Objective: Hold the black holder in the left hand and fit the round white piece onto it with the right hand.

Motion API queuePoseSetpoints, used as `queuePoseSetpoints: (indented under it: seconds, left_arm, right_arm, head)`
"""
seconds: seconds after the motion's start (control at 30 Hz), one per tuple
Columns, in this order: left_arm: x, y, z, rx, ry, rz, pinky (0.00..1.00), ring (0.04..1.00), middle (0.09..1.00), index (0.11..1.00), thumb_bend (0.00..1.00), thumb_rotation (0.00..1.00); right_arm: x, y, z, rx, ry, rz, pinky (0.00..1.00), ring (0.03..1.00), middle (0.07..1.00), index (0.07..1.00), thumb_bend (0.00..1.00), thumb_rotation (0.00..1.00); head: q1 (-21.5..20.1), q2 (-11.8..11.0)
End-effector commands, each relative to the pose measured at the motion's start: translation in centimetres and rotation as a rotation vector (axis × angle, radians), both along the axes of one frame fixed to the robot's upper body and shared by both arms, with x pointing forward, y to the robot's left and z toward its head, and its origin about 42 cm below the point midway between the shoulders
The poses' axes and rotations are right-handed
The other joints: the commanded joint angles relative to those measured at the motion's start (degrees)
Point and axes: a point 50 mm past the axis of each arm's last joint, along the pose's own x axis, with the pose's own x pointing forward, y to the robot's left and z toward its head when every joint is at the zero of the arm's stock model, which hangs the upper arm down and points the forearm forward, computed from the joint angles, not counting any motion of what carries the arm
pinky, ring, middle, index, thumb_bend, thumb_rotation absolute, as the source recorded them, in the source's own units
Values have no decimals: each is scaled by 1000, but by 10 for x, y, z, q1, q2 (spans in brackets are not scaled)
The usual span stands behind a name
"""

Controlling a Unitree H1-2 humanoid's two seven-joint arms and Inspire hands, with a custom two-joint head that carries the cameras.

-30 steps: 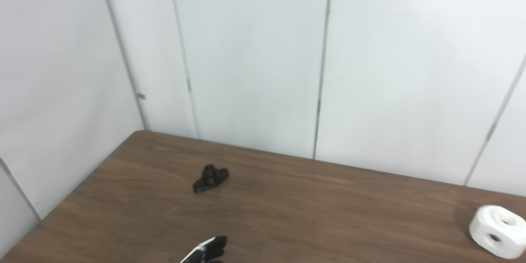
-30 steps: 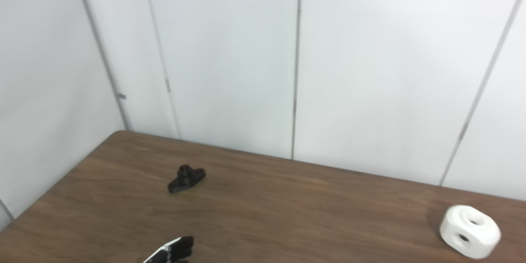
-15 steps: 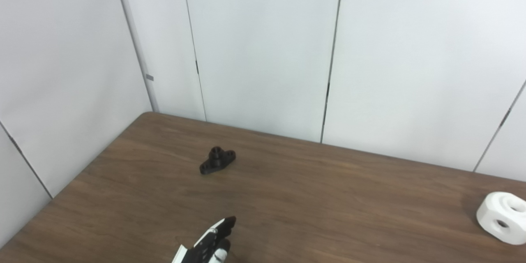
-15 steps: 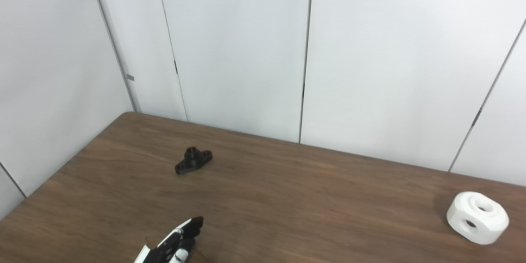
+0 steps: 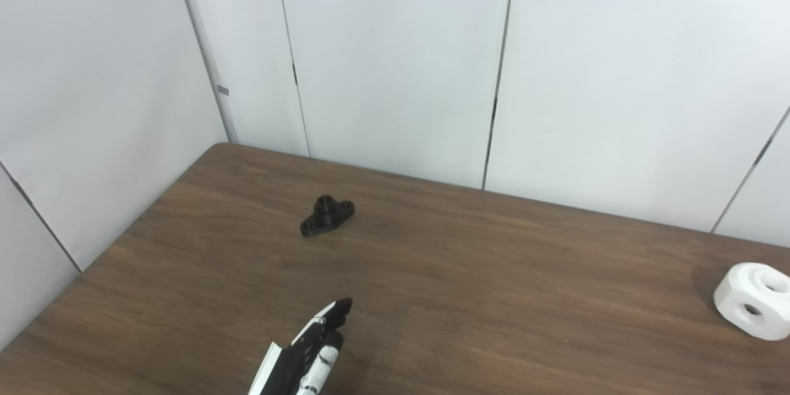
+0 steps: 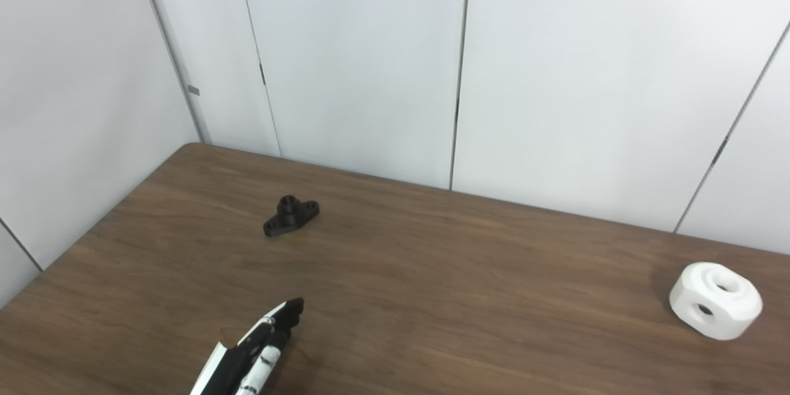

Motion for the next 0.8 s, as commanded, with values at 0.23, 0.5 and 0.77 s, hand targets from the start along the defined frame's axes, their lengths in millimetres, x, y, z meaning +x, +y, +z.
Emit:
queuePoseSetpoints:
  seconds: [0.23, 0.5, 0.77]
  left_arm:
    - [-5, -10, 12, 97, -61, 103, 877, 908, 913, 893, 420, 539]
    - [35, 11, 58, 267, -178, 171, 875, 902, 898, 874, 543, 135]
    - [72, 44, 94, 572, -167, 252, 903, 932, 933, 910, 740, 199]
  right_arm:
    - [-11, -6, -21, -4, 61, -16, 1000, 994, 988, 1000, 564, 1000]
    - [-10, -2, -22, 2, 64, -18, 1000, 998, 992, 1000, 532, 1000]
    - [-12, 1, -21, 16, 65, -22, 1000, 992, 987, 1000, 494, 1000]
  head:
    - [-15, -17]
    - [-17, -24]
    - [-21, -25]
